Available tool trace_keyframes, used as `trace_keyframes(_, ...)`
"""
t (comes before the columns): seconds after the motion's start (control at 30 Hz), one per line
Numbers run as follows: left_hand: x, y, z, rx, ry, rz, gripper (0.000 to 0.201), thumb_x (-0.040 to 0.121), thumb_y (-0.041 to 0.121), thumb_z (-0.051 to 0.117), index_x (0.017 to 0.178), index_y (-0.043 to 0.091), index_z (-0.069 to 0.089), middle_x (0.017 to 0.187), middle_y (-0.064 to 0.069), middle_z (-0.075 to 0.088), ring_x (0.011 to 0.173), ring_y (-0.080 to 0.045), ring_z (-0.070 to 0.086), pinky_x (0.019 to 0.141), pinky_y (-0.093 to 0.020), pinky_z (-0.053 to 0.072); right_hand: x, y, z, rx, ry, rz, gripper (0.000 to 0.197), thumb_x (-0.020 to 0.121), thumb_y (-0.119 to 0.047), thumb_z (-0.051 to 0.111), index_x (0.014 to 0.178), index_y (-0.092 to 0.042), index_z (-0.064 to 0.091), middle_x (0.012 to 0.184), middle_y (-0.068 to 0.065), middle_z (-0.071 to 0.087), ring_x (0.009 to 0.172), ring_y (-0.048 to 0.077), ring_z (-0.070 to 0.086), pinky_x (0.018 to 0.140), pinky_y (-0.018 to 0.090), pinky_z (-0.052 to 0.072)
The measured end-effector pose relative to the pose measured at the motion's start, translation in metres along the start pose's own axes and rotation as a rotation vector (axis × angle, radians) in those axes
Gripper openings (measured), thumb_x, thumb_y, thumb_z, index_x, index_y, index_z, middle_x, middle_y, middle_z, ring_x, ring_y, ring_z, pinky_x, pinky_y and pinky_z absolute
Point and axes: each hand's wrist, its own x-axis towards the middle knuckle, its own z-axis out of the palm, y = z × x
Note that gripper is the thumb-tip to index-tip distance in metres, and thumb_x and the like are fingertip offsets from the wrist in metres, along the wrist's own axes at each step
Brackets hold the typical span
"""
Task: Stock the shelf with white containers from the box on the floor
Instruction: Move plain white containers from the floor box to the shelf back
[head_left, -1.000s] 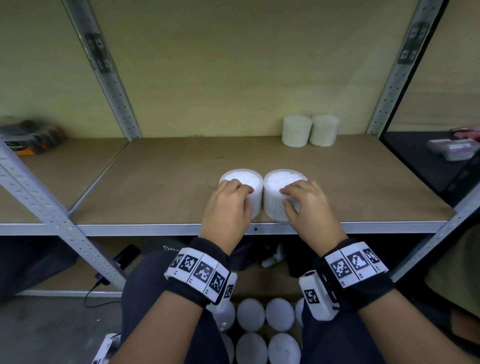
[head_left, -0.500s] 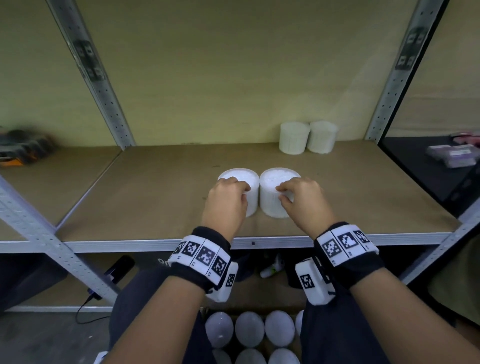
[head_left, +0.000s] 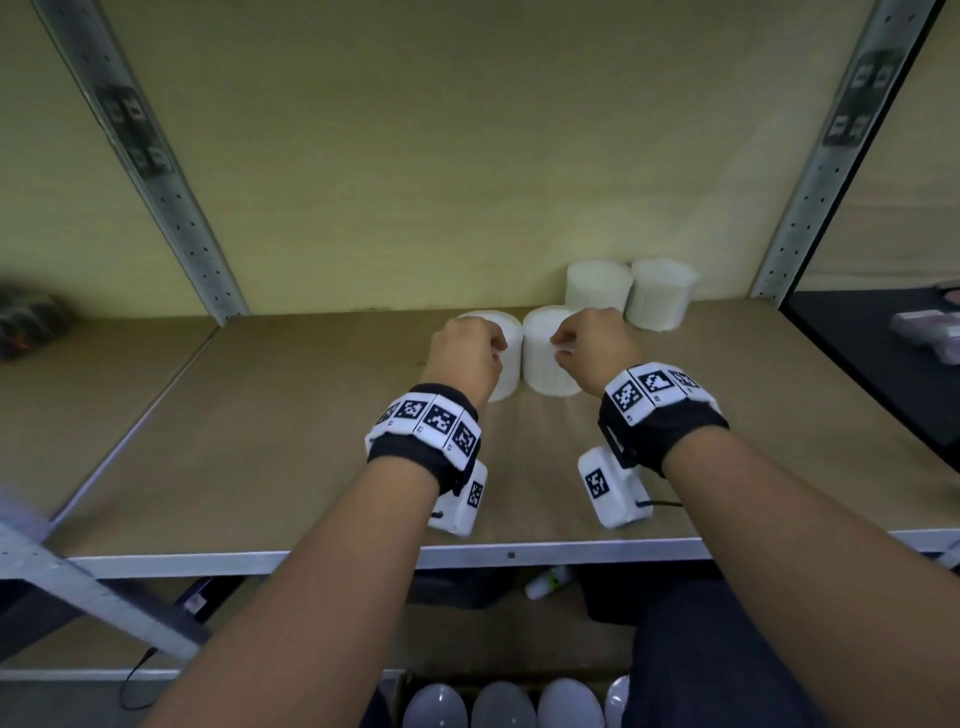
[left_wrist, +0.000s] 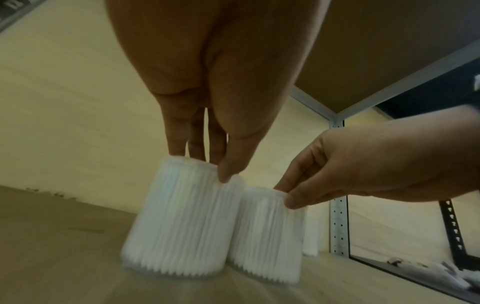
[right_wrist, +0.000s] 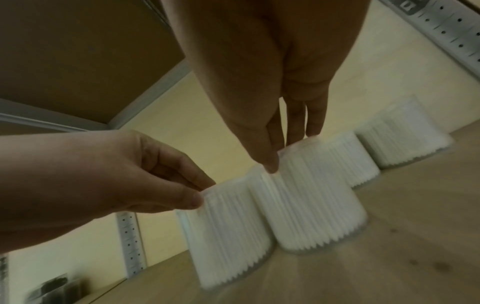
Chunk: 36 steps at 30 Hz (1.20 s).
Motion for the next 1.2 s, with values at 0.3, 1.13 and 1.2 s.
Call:
trace_keyframes(0.3, 0.059, -0.011, 0.016, -0.047, 0.013, 0.01, 0.03, 0.086, 0.003, 0.052, 0.107, 0.013, 0.071, 0.113, -0.008, 0.069, 0.106, -0.025, 0.063, 0.095, -0.032, 0.05, 0.06, 0.008, 0.011, -0.058, 0.032, -0.007, 0.03, 0.091, -0.011, 0.055, 0.118, -0.014, 0.068, 0.122, 0.01, 0.066, 0.113, 0.027, 0.059, 0.096, 0.034, 0.049)
trace_keyframes(1.13, 0.115, -0.024, 0.038, -0.126, -0.008, 0.032, 0.036, 0.088, 0.004, 0.056, 0.122, 0.011, 0.063, 0.129, -0.007, 0.061, 0.121, -0.022, 0.055, 0.104, -0.027, 0.041, 0.101, 0.016, 0.009, -0.056, -0.053, -0.006, 0.045, 0.091, -0.015, 0.054, 0.136, -0.01, 0.051, 0.141, 0.01, 0.05, 0.127, 0.026, 0.049, 0.101, 0.029, 0.04)
trace_keyframes(1.2, 0.108, -0.022, 0.031, -0.056, -0.124, 0.052, 0.047, 0.086, 0.008, 0.061, 0.132, 0.011, 0.054, 0.138, -0.009, 0.051, 0.129, -0.025, 0.046, 0.109, -0.033, 0.035, 0.089, 0.016, 0.006, -0.063, -0.071, -0.024, 0.051, 0.092, -0.018, 0.054, 0.141, -0.008, 0.044, 0.146, 0.011, 0.045, 0.133, 0.026, 0.042, 0.107, 0.03, 0.035)
